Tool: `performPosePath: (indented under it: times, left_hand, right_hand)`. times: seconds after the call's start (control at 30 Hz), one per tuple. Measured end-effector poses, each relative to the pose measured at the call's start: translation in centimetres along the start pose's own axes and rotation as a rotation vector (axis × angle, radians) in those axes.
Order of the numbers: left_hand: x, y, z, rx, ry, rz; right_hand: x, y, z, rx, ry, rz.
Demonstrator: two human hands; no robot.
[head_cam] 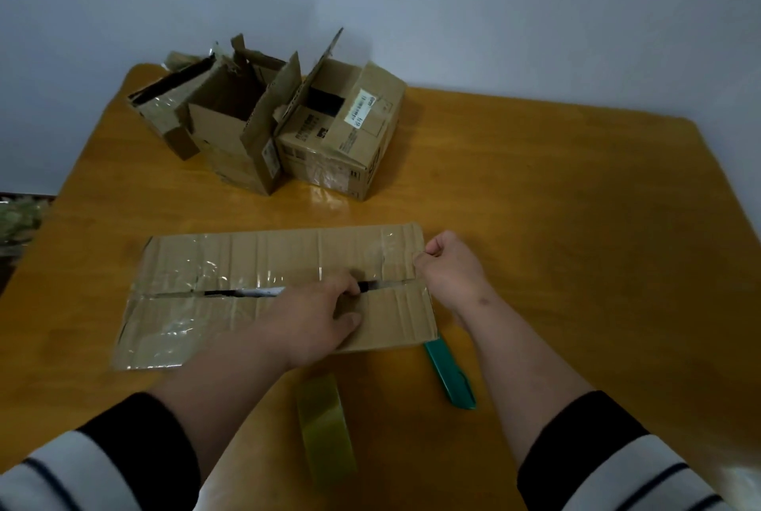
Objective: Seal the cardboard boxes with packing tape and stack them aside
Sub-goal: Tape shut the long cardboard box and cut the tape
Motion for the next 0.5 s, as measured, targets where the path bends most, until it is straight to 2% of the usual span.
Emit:
performPosePath:
  times: [0.07,0.23,0.33,0.4,0.47,0.5]
  left_hand:
    - [0.3,-0.5,0.2,-0.013,0.047,0.065]
    - [0.1,0.3,0.5,0.083,0.145,-0.022]
    - [0.0,1.3,0.4,0.142,0.125,-0.255]
    - [0.3,1.6,0.2,0.079,0.040,-0.385]
    - [0.8,2.0,0.1,-0.036,-0.026,-0.369]
    - [0.8,2.2,0.2,-0.081,-0.008,-0.320]
  right_hand:
    - [0.0,0.1,0.0,-0.005,0.004,0.000]
    - [0.0,0.1,-0.2,-0.012,0.005,0.001]
    - [0.0,0.1,-0.2,-0.010,0.008,0.005]
    - [0.0,0.1,-0.3,-0.018,0.008,0.009]
    - [0.0,0.0,-0.3,-0.025,0.009,0.005]
    - [0.0,0.0,-0.4,-0.028,0.010,0.005]
Point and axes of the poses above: each hand's wrist, its own z-axis away from the middle knuckle, its own x-axis out of the palm, y = z × x, the point moved 5 cm from there along -z, towards the middle knuckle, and after that the axes turned 4 degrees about y, right-handed, at the moved point
